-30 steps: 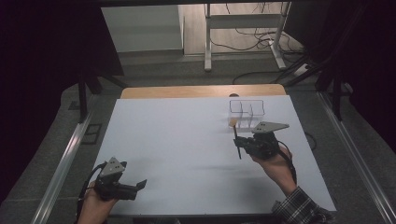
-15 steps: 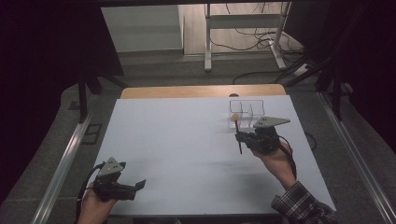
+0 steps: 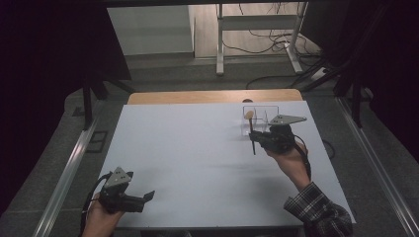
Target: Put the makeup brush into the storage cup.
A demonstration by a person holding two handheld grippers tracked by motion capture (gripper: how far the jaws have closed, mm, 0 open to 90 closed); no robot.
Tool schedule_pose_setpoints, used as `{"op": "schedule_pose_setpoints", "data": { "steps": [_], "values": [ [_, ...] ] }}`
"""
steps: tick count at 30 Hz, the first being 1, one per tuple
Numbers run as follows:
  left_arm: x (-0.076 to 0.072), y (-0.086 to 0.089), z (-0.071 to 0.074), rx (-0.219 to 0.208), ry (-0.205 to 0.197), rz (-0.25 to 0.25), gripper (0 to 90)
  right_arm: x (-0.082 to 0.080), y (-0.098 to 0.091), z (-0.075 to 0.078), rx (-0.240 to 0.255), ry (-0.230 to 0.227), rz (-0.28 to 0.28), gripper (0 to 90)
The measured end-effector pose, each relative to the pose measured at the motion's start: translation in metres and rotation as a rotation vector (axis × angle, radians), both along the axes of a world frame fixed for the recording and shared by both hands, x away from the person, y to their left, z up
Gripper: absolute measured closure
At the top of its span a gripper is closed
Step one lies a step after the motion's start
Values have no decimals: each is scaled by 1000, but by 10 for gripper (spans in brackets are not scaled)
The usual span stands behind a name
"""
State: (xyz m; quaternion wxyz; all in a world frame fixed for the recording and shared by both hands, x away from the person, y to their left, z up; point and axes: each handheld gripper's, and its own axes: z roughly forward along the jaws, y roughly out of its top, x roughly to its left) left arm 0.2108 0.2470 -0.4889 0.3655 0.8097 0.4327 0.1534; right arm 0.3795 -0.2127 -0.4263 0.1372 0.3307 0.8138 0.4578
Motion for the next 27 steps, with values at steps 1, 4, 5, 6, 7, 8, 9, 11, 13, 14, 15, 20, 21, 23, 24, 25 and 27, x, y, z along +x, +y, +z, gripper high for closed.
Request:
{"op": "schedule_pose_setpoints", "data": {
  "steps": [1, 4, 5, 6, 7, 8, 9, 11, 13, 14, 15, 20, 21, 23, 24, 25, 27],
  "values": [
    [0, 0, 0, 1, 0, 0, 0, 1, 0, 1, 1, -5, -1, 834],
    [0, 0, 0, 2, 0, 1, 0, 6, 1, 3, 9, -8, -9, 834],
    [0, 0, 0, 3, 0, 1, 0, 7, 1, 4, 9, -8, -10, 834],
    [0, 0, 0, 6, 0, 0, 0, 9, 1, 4, 10, -6, -13, 835],
    [0, 0, 0, 8, 1, 0, 0, 11, 1, 4, 11, -4, -14, 835],
    [0, -1, 0, 12, 2, 1, 0, 12, 1, 4, 12, -5, -15, 834],
    [1, -1, 0, 13, 2, 2, 0, 14, 2, 4, 13, -4, -16, 835],
    [1, -1, -1, 18, 5, 4, 0, 16, 3, 4, 12, -8, -17, 834],
    [1, -2, -1, 28, 5, 4, 0, 18, 3, 5, 14, -5, -19, 834],
    [1, -2, -1, 32, 5, 3, 0, 19, 4, 6, 16, -3, -20, 834],
    [1, -2, -1, 34, 5, 3, 0, 21, 4, 6, 14, -5, -19, 834],
    [1, -3, -1, 40, 6, 3, 0, 27, 6, 8, 22, -6, -25, 834],
    [1, -3, -1, 41, 7, 3, 0, 28, 6, 8, 22, -7, -26, 834],
    [1, -3, -1, 44, 6, 2, 0, 30, 6, 9, 23, -7, -28, 834],
    [1, -4, -1, 48, 7, 0, 0, 30, 7, 9, 24, -5, -29, 834],
    [1, -4, -1, 51, 8, -1, 0, 32, 7, 10, 25, -8, -30, 834],
    [1, -4, -1, 53, 7, -1, 0, 33, 6, 11, 26, -9, -33, 834]
  ]
}}
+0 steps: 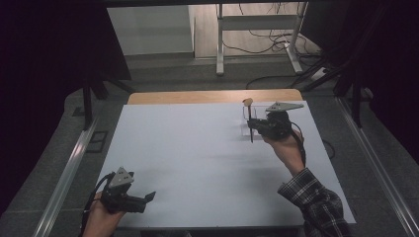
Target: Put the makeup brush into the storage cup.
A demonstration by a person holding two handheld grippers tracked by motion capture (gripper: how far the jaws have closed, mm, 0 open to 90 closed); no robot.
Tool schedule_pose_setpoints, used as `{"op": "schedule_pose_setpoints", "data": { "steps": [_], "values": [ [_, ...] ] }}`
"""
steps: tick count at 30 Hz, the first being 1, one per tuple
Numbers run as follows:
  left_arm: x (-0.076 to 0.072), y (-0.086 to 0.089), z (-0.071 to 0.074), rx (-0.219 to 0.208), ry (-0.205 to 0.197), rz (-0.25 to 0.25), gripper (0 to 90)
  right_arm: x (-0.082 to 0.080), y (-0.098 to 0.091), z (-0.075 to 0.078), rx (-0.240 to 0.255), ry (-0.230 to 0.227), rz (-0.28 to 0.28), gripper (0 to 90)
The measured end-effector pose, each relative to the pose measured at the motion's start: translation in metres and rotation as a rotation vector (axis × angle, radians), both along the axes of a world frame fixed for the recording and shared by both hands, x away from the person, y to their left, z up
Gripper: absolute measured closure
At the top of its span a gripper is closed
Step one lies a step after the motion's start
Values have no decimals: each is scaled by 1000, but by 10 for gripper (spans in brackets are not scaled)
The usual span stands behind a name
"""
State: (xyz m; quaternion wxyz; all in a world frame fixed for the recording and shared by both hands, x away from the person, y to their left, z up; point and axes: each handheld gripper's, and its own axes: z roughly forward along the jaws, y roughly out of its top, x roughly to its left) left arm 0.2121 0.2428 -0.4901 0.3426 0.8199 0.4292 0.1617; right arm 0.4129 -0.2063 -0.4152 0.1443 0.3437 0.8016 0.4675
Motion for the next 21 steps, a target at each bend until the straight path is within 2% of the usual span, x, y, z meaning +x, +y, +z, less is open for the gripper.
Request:
{"op": "schedule_pose_setpoints", "data": {
  "steps": [21],
  "values": [
    [0, 0, 0, -1, 0, 4, 0, 21, -2, 17, -8, -30, -36, 835]
  ]
}}
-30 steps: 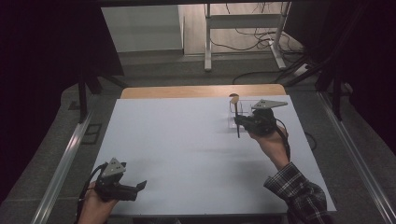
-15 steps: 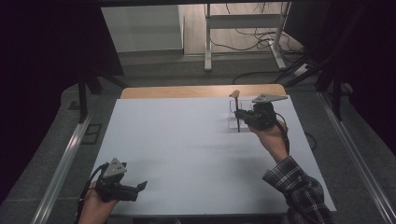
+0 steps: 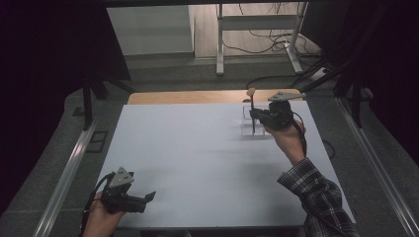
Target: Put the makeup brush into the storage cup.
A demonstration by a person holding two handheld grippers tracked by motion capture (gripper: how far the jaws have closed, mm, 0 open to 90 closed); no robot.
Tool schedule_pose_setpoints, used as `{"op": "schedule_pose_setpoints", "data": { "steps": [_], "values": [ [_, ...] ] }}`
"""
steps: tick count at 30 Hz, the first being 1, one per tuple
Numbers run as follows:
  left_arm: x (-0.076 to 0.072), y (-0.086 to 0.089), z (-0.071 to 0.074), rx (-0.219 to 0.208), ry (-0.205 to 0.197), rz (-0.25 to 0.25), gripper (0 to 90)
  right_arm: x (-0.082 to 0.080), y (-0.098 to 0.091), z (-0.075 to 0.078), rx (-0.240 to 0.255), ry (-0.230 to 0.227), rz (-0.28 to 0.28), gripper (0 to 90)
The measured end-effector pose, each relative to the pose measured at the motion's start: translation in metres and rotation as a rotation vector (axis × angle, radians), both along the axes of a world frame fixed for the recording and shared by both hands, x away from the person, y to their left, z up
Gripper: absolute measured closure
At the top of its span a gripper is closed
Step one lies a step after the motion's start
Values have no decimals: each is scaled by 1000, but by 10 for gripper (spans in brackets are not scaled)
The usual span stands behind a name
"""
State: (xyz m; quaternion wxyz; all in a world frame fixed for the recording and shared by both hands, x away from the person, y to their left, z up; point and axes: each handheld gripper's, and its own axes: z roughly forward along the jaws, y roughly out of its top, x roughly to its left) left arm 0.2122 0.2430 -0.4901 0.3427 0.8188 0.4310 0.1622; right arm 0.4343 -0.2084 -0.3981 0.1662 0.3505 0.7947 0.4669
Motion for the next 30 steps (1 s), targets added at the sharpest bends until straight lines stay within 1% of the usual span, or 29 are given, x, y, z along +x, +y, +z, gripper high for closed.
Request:
{"op": "schedule_pose_setpoints", "data": {
  "steps": [5, 10, 18, 30],
  "values": [
    [0, 0, 0, -1, 2, 1, 0, 6, 0, 3, -3, -7, -7, 835],
    [0, 1, 0, -4, 0, 4, 0, 14, 0, 5, 6, -9, -17, 835],
    [0, 1, 0, -2, 1, 2, 0, 21, 2, 10, 3, -19, -28, 835],
    [0, 1, 0, -5, 1, 2, 0, 33, 4, 10, -1, -25, -49, 835]
  ]
}}
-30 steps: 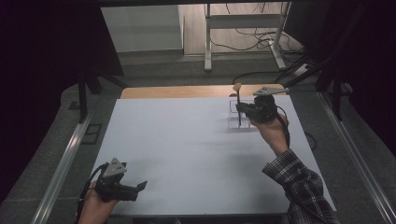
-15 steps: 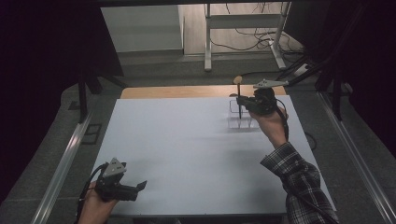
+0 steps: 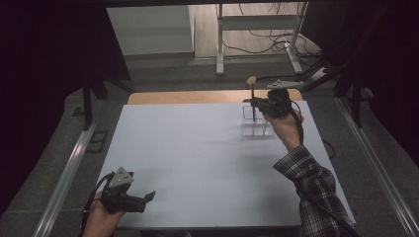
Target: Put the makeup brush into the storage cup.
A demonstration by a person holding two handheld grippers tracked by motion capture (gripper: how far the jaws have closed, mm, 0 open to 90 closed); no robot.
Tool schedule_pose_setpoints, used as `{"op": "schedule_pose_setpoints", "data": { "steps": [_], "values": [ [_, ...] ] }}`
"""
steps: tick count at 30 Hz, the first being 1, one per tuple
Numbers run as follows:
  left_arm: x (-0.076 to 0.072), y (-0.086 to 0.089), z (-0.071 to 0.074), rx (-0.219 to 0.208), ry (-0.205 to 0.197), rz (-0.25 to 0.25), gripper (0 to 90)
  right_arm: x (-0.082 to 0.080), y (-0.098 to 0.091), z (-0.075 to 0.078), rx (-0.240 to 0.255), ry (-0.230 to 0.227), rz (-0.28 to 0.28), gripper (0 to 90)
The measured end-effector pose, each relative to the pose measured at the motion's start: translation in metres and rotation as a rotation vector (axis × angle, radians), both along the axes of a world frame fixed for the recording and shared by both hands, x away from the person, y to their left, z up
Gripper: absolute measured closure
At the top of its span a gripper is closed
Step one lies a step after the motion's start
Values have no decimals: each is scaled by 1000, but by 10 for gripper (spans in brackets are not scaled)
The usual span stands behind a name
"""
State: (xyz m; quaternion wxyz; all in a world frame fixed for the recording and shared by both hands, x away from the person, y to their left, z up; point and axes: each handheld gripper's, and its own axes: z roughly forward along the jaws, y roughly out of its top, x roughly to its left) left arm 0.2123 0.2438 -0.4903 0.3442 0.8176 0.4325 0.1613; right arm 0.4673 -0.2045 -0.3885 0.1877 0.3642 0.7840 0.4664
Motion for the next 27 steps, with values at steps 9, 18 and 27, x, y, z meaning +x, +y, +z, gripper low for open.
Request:
{"op": "schedule_pose_setpoints", "data": {
  "steps": [9, 18, 27],
  "values": [
    [0, 0, 0, -3, 0, 0, 0, 8, 1, 3, -4, -11, -17, 835],
    [0, 1, 0, -4, 1, -1, 0, 13, 3, 1, -17, -19, -22, 835],
    [0, 0, 0, -3, 2, -2, 0, 18, 8, -7, -31, -14, -27, 835]
  ]
}}
